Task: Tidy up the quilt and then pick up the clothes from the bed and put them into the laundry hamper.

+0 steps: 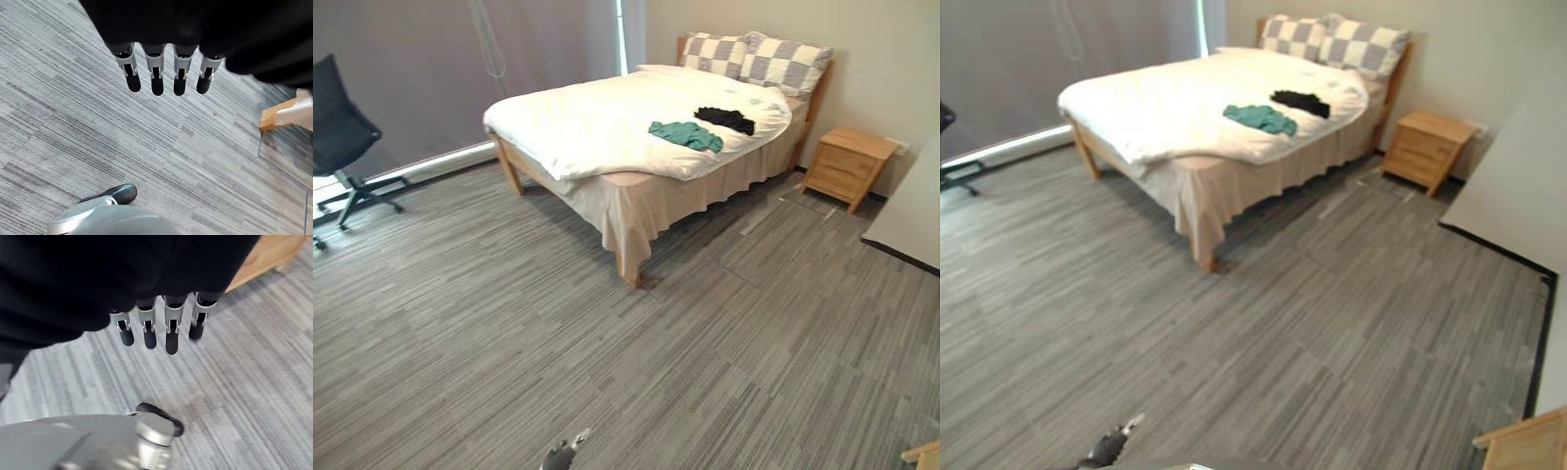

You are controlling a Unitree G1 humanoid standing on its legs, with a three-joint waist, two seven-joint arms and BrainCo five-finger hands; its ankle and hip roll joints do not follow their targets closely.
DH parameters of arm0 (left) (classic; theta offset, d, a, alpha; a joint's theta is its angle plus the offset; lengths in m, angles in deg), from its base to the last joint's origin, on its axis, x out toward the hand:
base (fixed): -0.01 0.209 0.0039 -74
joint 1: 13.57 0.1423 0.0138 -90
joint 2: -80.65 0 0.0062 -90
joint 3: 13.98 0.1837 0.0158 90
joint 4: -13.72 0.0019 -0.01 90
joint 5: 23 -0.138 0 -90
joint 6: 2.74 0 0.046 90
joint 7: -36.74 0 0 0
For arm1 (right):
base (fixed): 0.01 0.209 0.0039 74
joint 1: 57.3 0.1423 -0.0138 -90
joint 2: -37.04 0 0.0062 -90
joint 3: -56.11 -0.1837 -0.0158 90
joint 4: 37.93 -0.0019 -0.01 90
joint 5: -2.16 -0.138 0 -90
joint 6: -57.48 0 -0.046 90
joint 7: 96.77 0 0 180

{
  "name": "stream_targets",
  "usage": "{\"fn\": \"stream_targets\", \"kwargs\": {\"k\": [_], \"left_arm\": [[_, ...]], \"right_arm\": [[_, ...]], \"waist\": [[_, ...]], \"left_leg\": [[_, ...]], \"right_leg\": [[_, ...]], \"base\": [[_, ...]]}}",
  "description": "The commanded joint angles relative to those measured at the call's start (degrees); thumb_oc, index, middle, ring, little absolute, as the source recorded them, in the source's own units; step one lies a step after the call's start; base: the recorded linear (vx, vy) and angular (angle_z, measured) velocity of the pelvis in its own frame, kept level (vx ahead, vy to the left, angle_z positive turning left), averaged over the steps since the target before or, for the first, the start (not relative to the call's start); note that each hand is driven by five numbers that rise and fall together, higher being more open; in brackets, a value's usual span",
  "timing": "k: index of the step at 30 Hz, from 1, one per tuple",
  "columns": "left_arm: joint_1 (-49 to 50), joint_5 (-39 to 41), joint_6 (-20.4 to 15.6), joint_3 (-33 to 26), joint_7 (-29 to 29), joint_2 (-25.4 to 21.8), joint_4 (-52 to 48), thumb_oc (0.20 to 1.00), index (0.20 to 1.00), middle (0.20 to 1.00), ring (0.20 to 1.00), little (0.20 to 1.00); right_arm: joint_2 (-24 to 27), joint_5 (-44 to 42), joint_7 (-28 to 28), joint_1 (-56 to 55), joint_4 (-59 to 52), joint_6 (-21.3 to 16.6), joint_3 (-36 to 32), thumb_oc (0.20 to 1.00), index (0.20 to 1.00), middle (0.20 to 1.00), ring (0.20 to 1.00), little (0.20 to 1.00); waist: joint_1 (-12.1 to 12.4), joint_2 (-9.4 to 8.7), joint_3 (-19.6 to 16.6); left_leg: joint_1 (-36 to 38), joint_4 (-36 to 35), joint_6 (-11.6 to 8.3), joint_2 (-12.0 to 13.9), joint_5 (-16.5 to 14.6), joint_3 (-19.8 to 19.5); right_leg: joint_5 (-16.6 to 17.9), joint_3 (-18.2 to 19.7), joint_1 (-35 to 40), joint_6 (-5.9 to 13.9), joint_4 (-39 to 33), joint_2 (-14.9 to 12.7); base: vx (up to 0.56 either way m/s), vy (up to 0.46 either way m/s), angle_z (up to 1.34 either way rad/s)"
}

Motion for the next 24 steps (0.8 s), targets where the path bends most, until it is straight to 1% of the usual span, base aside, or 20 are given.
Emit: {"fn": "stream_targets", "kwargs": {"k": [1, 7, 11, 14, 17, 19, 20, 21, 22, 24], "left_arm": [[-5.1, -2.3, -1.4, 0.8, 0.9, 2.6, 2.4, 1.0, 1.0, 1.0, 1.0, 1.0], [-4.5, -4.6, -0.8, 1.6, 0.2, 2.0, 3.6, 1.0, 1.0, 1.0, 1.0, 1.0], [-4.4, -5.8, -1.3, 2.4, 0.5, 1.5, 3.1, 1.0, 1.0, 1.0, 1.0, 1.0], [-4.6, -5.5, -1.6, 2.5, 0.6, 1.4, 2.5, 1.0, 1.0, 1.0, 1.0, 1.0], [-5.6, -4.3, -1.9, 2.3, 1.4, 0.7, 1.4, 1.0, 1.0, 1.0, 1.0, 1.0], [-6.6, -3.0, -2.3, 1.8, 1.5, -0.3, 0.1, 1.0, 1.0, 1.0, 1.0, 1.0], [-6.6, -2.3, -2.5, 1.3, 1.4, -0.6, -0.5, 1.0, 1.0, 1.0, 1.0, 1.0], [-6.8, -1.3, -2.7, 0.6, 1.5, -1.0, -0.9, 1.0, 1.0, 1.0, 1.0, 1.0], [-7.1, -0.3, -2.9, -0.1, 1.7, -1.2, -1.6, 1.0, 1.0, 1.0, 1.0, 1.0], [-7.2, 1.1, -3.1, -0.7, 1.9, -1.6, -2.1, 1.0, 1.0, 1.0, 1.0, 1.0]], "right_arm": [[-2.6, 0.0, 0.5, 6.0, -3.4, -1.9, 0.9, 1.0, 1.0, 1.0, 1.0, 1.0], [-2.6, 0.0, 0.5, 5.3, -3.1, -1.8, 0.0, 1.0, 1.0, 1.0, 1.0, 1.0], [-2.6, 0.1, 0.5, 4.7, -2.6, -1.5, -0.3, 1.0, 1.0, 1.0, 1.0, 1.0], [-2.7, 0.3, 0.6, 4.7, -2.6, -1.4, -0.3, 1.0, 1.0, 1.0, 1.0, 1.0], [-2.9, 0.2, 0.8, 5.2, -2.7, -1.4, -0.4, 1.0, 1.0, 1.0, 1.0, 1.0], [-3.1, 0.0, 0.7, 5.8, -3.1, -1.6, -0.7, 1.0, 1.0, 1.0, 1.0, 1.0], [-3.0, 0.0, 0.7, 5.9, -3.2, -1.6, -0.8, 1.0, 1.0, 1.0, 1.0, 1.0], [-3.0, -0.2, 0.7, 6.2, -3.2, -1.7, -1.3, 1.0, 1.0, 1.0, 1.0, 1.0], [-3.1, -0.3, 0.7, 6.2, -3.2, -1.7, -1.7, 1.0, 1.0, 1.0, 1.0, 1.0], [-3.2, -1.1, 0.9, 5.9, -3.6, -1.8, -2.5, 1.0, 1.0, 1.0, 1.0, 1.0]], "waist": [[0.4, -0.07, 6.6], [-0.5, 0.06, 7.3], [-1.0, 0.07, 7.8], [-1.0, -0.02, 8.2], [-1.0, -0.46, 9.2], [-0.7, -0.82, 10.2], [-0.6, -0.98, 10.6], [-0.4, -1.05, 11.2], [-0.3, -0.94, 12.0], [-0.6, -0.73, 13.0]], "left_leg": [[5.4, -4.6, -3.7, 2.5, -2.0, -1.2], [5.8, -4.6, -3.65, 2.3, -2.3, -0.7], [6.2, -4.6, -3.48, 2.3, -2.8, 0.2], [6.0, -4.6, -3.29, 2.4, -3.0, 0.7], [5.3, -4.6, -2.59, 2.1, -3.0, 0.9], [4.5, -4.6, -1.8, 2.3, -3.1, 1.2], [4.5, -4.6, -1.52, 2.4, -3.3, 1.3], [4.8, -4.6, -1.34, 2.7, -3.6, 1.5], [5.3, -4.6, -1.15, 3.1, -4.0, 2.0], [7.3, -4.6, -1.15, 4.2, -4.9, 2.7]], "right_leg": [[4.7, 0.2, 10.8, 6.23, -18.1, -2.3], [4.7, -0.1, 11.1, 6.39, -18.1, -2.6], [5.0, -0.3, 11.2, 6.71, -18.1, -3.1], [5.2, 0.1, 10.9, 6.91, -18.1, -3.3], [5.9, 0.6, 9.7, 7.09, -17.8, -3.2], [4.6, 1.1, 5.7, 7.39, -11.2, -2.4], [4.4, 0.9, 3.8, 8.1, -7.6, -1.9], [4.4, 0.2, 1.8, 9.43, -3.3, -1.6], [4.7, -1.2, -0.7, 10.87, 1.7, -1.9], [7.1, -4.8, -5.2, 12.92, 9.0, -3.0]], "base": [[0.0, 0.0, 0.0], [0.03, 0.029, 0.03], [0.07, 0.058, 0.05], [0.04, 0.066, -0.02], [0.0, 0.076, -0.05], [-0.02, 0.062, -0.09], [0.03, 0.043, -0.15], [0.08, 0.038, -0.36], [0.11, 0.015, -0.29], [0.26, -0.02, -0.24]]}}
